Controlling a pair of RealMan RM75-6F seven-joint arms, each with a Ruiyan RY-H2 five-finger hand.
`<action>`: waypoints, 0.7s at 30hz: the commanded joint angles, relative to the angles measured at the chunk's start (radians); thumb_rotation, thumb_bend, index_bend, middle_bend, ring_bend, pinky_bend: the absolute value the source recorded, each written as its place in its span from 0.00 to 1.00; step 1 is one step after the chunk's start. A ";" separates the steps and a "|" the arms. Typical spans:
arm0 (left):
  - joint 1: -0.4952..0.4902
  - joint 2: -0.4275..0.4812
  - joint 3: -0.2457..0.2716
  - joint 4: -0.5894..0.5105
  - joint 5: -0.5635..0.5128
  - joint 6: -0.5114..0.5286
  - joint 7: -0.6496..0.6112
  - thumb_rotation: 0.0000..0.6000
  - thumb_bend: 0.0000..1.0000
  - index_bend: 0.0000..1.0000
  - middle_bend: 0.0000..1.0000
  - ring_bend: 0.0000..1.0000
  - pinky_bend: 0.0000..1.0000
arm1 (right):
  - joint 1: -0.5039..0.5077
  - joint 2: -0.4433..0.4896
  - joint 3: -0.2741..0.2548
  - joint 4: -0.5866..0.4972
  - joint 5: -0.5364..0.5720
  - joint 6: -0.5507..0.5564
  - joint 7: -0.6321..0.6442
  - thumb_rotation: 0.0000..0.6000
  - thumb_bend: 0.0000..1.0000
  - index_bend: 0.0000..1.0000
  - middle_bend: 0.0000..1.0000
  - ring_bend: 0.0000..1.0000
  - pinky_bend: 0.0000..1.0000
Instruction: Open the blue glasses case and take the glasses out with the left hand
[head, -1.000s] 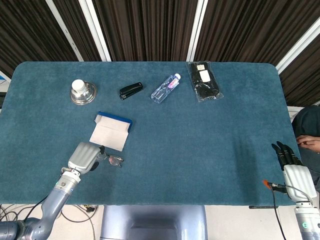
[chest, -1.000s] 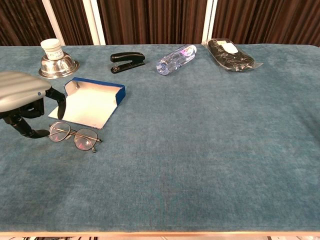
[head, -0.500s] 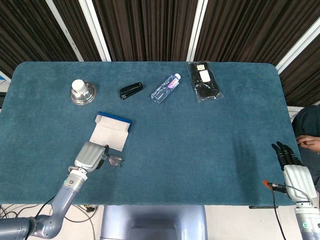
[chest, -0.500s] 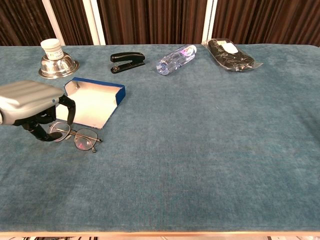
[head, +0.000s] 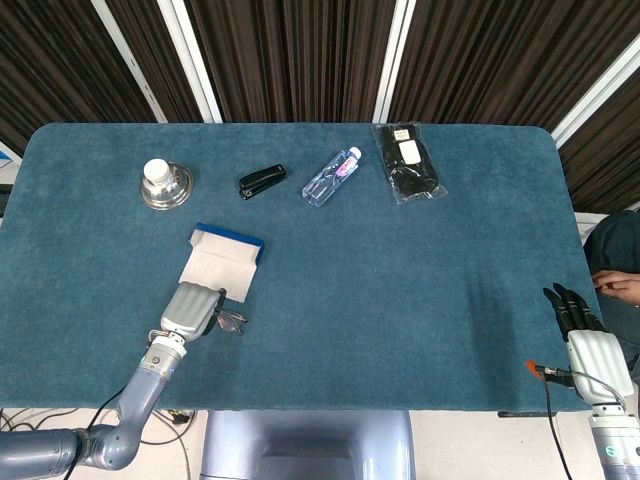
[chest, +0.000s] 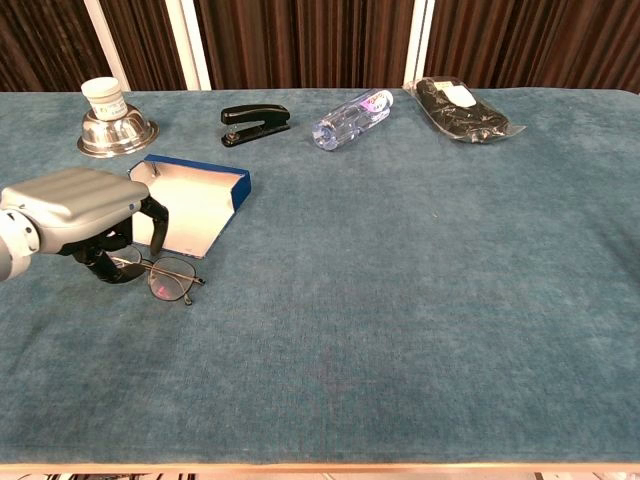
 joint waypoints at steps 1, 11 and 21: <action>-0.003 -0.006 -0.002 0.005 -0.004 0.000 0.003 1.00 0.34 0.51 1.00 0.97 1.00 | 0.000 0.000 0.000 0.000 0.000 0.000 0.000 1.00 0.14 0.00 0.00 0.00 0.23; -0.004 -0.014 -0.003 0.020 -0.013 0.000 0.003 1.00 0.35 0.52 1.00 0.97 1.00 | 0.000 0.001 0.000 0.000 -0.001 0.000 0.001 1.00 0.14 0.00 0.00 0.00 0.23; -0.004 -0.031 -0.004 0.033 -0.019 0.000 -0.002 1.00 0.36 0.52 1.00 0.97 1.00 | 0.000 0.001 0.000 -0.002 0.000 0.000 0.002 1.00 0.14 0.00 0.00 0.00 0.23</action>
